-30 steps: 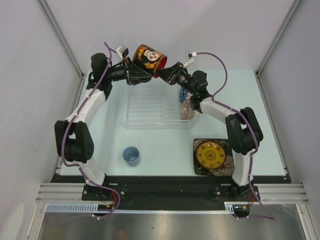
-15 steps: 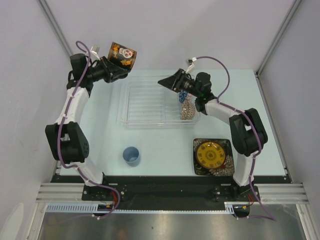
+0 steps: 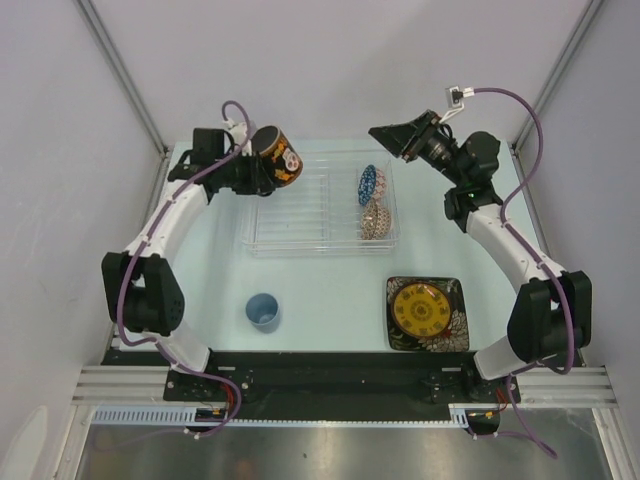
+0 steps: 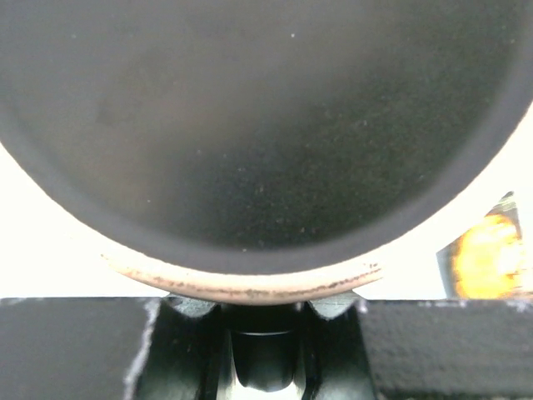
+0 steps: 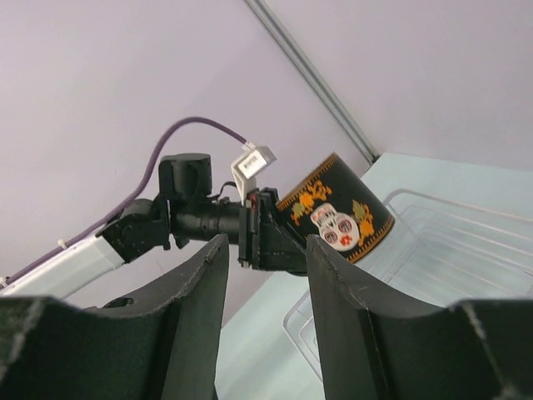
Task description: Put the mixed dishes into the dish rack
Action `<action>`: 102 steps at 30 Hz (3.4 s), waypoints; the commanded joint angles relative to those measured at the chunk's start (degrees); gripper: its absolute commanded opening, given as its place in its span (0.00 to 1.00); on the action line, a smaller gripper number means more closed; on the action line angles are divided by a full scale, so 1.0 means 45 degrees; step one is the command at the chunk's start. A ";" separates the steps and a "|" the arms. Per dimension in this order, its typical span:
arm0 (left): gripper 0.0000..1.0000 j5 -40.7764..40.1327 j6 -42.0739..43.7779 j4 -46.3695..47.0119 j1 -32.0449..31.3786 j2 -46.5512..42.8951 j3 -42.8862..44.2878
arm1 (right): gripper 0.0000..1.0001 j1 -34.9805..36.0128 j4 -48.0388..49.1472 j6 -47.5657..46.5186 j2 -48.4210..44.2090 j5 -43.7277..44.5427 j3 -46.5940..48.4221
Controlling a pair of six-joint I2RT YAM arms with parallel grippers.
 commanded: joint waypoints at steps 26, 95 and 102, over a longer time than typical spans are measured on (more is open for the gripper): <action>0.00 -0.5114 0.3078 0.4923 -0.1812 0.1769 -0.1459 | 0.42 -0.1089 -0.0452 0.0247 -0.1545 -0.0436 -0.2150; 0.87 -0.0935 0.5265 -0.2637 -0.3159 -0.0320 0.2116 | 0.61 -0.1988 -2.0605 -0.1964 -0.5786 1.2395 -0.3400; 0.86 -0.0565 0.5361 -0.2576 -0.3607 -0.0417 0.2192 | 0.71 -0.1733 -2.1216 -0.1472 -0.5977 1.1598 -0.4863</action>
